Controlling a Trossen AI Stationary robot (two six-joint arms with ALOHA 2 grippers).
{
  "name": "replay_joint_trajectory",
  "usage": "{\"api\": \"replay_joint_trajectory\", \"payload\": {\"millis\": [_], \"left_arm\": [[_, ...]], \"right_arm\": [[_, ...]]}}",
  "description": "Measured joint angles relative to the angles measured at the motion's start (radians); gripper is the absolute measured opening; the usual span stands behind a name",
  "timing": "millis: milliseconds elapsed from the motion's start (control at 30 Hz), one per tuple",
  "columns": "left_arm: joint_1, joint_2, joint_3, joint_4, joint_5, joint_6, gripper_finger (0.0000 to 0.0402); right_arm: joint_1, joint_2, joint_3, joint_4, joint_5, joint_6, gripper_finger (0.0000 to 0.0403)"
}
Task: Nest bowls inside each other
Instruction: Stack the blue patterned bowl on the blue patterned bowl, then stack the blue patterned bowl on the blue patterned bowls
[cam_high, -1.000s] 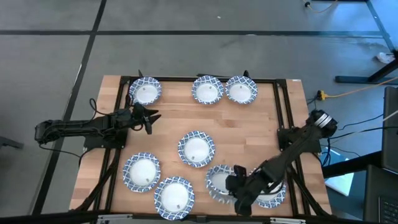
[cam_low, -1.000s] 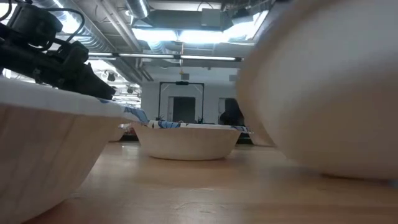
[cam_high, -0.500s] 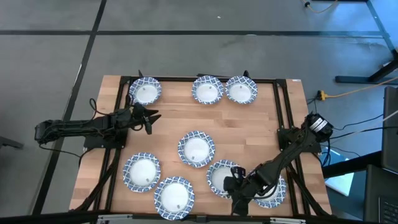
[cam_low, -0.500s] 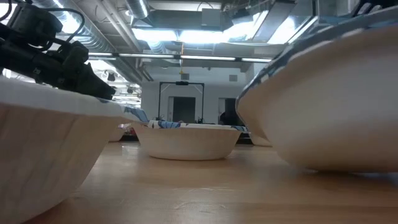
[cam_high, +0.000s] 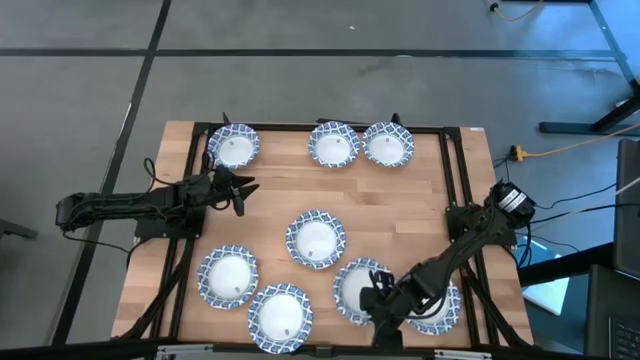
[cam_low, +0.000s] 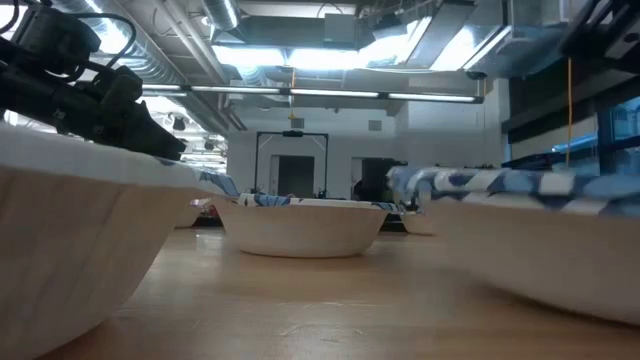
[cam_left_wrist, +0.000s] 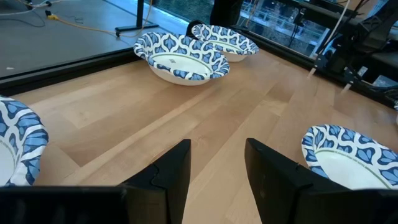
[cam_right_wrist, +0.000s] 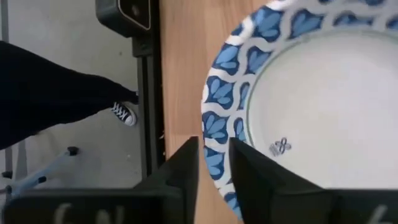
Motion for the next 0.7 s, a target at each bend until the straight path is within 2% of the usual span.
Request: {"api": "replay_joint_trajectory", "payload": {"millis": [233, 433, 567, 700], "left_arm": [[0.000, 0.000, 0.000, 0.000, 0.000, -0.002, 0.0146], [0.000, 0.000, 0.000, 0.000, 0.000, -0.002, 0.0146], [0.000, 0.000, 0.000, 0.000, 0.000, -0.023, 0.0146], [0.000, 0.000, 0.000, 0.000, 0.000, -0.026, 0.0146]], "right_arm": [[0.000, -0.006, 0.000, -0.005, -0.005, 0.003, 0.0164], [0.005, -0.063, -0.001, -0.099, -0.001, 0.004, 0.0178], [0.038, -0.134, -0.001, -0.278, 0.094, 0.061, 0.0179], [0.099, -0.210, -0.001, -0.457, 0.247, 0.205, 0.0179]]}}
